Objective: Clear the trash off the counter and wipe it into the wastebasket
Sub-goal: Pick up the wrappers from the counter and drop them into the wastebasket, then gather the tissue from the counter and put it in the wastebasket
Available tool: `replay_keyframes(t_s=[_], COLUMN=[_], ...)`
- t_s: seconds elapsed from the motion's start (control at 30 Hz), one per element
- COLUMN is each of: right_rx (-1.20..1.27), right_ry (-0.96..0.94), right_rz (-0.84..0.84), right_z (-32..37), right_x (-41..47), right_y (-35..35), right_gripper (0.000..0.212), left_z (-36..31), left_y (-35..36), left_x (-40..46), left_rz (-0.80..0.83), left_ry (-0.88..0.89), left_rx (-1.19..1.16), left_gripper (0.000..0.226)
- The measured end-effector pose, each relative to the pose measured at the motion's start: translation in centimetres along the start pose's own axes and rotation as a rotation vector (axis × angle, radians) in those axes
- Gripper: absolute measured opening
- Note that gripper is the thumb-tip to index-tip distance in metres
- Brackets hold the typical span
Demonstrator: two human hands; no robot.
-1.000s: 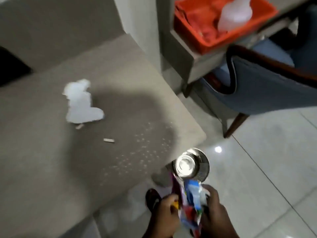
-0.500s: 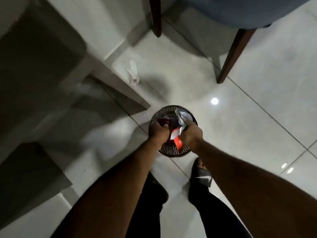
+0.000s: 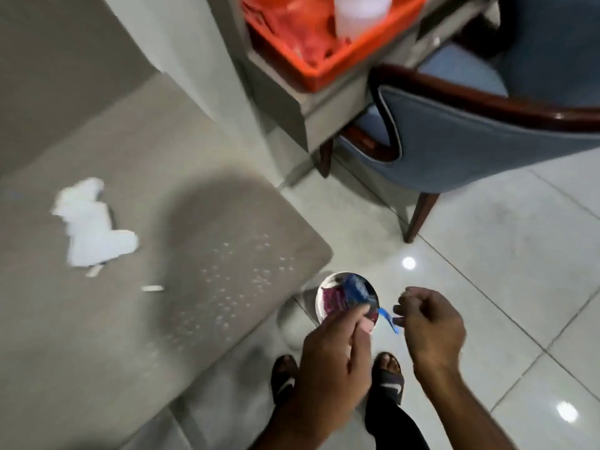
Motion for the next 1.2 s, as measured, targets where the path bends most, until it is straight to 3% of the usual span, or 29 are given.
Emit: replay_keyframes(t_s=[0.1, 0.2, 0.27, 0.37, 0.47, 0.53, 0.6, 0.67, 0.8, 0.9, 1.03, 1.13, 1.2], right_rx=[0.156, 0.134, -0.01, -0.413, -0.739, -0.886, -0.949, -0.957, -0.781, -0.344, 0.175, 0.327, 0.259], right_ry=[-0.175, -0.453, -0.668, -0.942, -1.029, -1.086, -1.128, -1.102, -0.859, -0.592, -0.372, -0.231, -0.149], right_rz=[0.043, 0.197, 0.362, 0.625, 0.696, 0.687, 0.637, 0.607, 0.686, 0.636, 0.585, 0.46, 0.268], right_z=[9.4, 17.5, 21.5, 24.9, 25.1, 24.4, 24.2, 24.4, 25.9, 27.0, 25.8, 20.5, 15.4], right_x=[-5.6, -11.3, -14.9, -19.5, -22.9, -23.9, -23.9, -22.8, -20.1, -18.5, -15.9, -12.1, -9.2], right_y=[-0.2, 3.8, 8.6, 16.8, 23.9, 27.0, 28.9, 29.7, 28.7, 25.4, 16.8, 8.3, 3.6], right_gripper=[0.012, 0.008, 0.012, 0.019, 0.032, 0.037, 0.033, 0.028, 0.016, 0.017, 0.02, 0.042, 0.032], left_z=[-2.6, -0.5, 2.5, 7.4, 11.8, 13.6, 14.7, 15.0, 13.9, 10.6, 4.2, -0.4, -2.0], left_y=[-9.7, -20.3, -26.8, -32.5, -34.9, -35.3, -35.9, -36.7, -37.5, -36.9, -32.3, -23.3, -16.2], left_x=[2.0, 6.1, 9.1, 13.6, 16.6, 17.5, 18.1, 18.5, 18.3, 16.5, 11.9, 7.6, 4.7], left_rz=[-0.222, -0.442, -0.472, -0.186, 0.088, 0.193, 0.167, 0.065, -0.048, -0.194, -0.469, -0.372, -0.227], left_ry=[0.151, 0.106, 0.049, 0.019, -0.091, -0.004, 0.16, 0.155, -0.057, -0.079, 0.122, 0.323, 0.361], left_rx=[0.042, 0.243, 0.471, 0.781, 0.867, 0.935, 0.955, 0.915, 0.833, 0.772, 0.573, 0.377, 0.257], left_gripper=[0.021, 0.021, 0.025, 0.049, 0.063, 0.062, 0.051, 0.042, 0.028, 0.023, 0.024, 0.03, 0.025])
Point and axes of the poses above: each hand's wrist, its own x-axis towards the middle knuckle, its own y-axis out of the palm, z = x × y, the point moved 2 cm from there along x, towards the middle knuckle, and after that the axes turned 5 degrees about -z, right-handed, at the moved point
